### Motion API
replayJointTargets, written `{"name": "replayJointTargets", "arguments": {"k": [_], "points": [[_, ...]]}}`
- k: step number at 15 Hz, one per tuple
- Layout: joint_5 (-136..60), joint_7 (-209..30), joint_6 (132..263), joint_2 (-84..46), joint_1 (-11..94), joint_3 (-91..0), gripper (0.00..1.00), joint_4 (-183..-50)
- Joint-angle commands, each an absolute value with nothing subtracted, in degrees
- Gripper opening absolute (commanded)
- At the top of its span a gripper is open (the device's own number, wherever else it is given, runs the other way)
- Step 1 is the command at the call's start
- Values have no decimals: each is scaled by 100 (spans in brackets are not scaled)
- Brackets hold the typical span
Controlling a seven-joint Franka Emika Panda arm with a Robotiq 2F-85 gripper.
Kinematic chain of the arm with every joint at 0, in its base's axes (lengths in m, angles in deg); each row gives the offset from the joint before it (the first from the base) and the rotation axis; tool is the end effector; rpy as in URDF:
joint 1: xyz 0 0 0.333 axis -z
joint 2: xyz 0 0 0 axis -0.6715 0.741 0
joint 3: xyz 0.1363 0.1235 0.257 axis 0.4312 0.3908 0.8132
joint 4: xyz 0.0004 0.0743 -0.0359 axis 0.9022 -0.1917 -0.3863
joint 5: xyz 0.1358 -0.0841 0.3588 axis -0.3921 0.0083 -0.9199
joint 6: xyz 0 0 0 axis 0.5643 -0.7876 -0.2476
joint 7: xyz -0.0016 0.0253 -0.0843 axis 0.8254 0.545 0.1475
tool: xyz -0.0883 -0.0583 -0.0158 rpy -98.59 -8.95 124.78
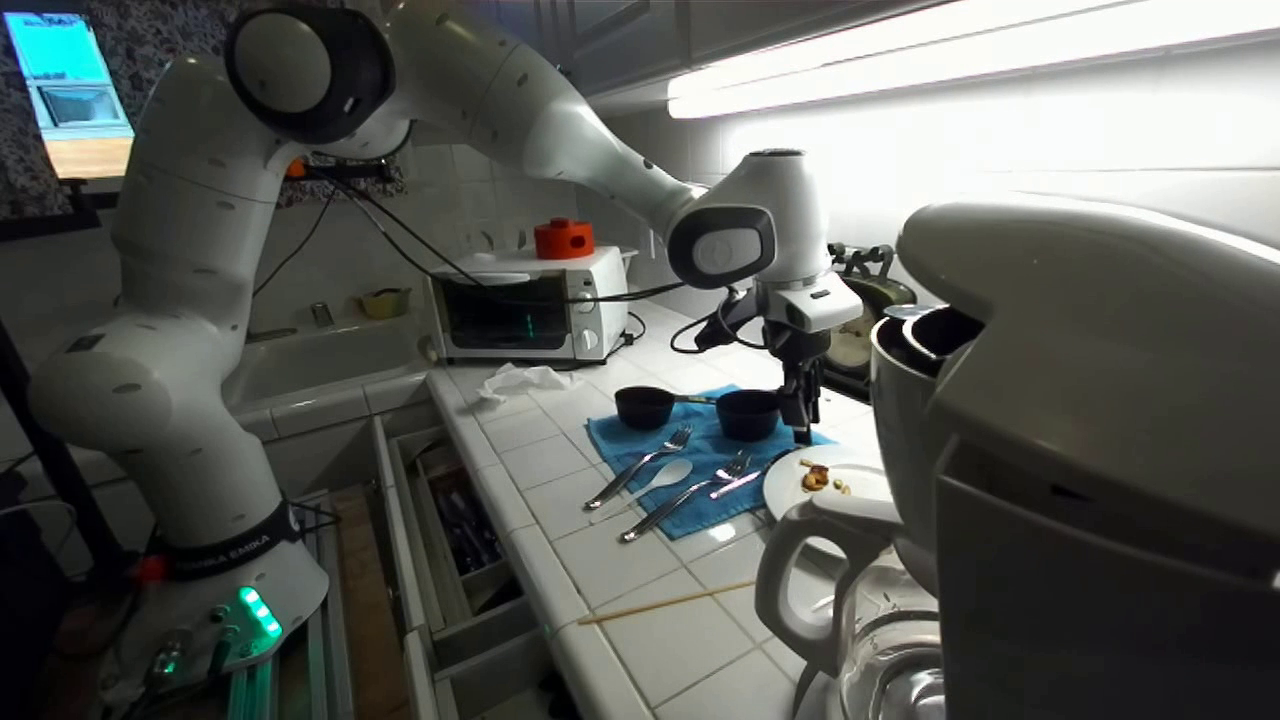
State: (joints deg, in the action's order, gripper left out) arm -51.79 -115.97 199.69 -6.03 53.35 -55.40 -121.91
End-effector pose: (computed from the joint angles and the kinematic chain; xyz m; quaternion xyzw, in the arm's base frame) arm 0.6310 -0.2713 0.3159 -0.8567 0.5079 -0.0887 0.0185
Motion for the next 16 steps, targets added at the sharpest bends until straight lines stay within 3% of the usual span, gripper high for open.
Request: {"name": "replayJointTargets", "arguments": {"k": [1, 11, 16], "points": [[-5278, -11441, 19988, -423, 5397, -5473, 50, -11962], [-5235, -11490, 19842, -363, 5379, -5508, 38, -11905], [-5188, -11483, 19707, -364, 5375, -5530, 42, -11899]]}}
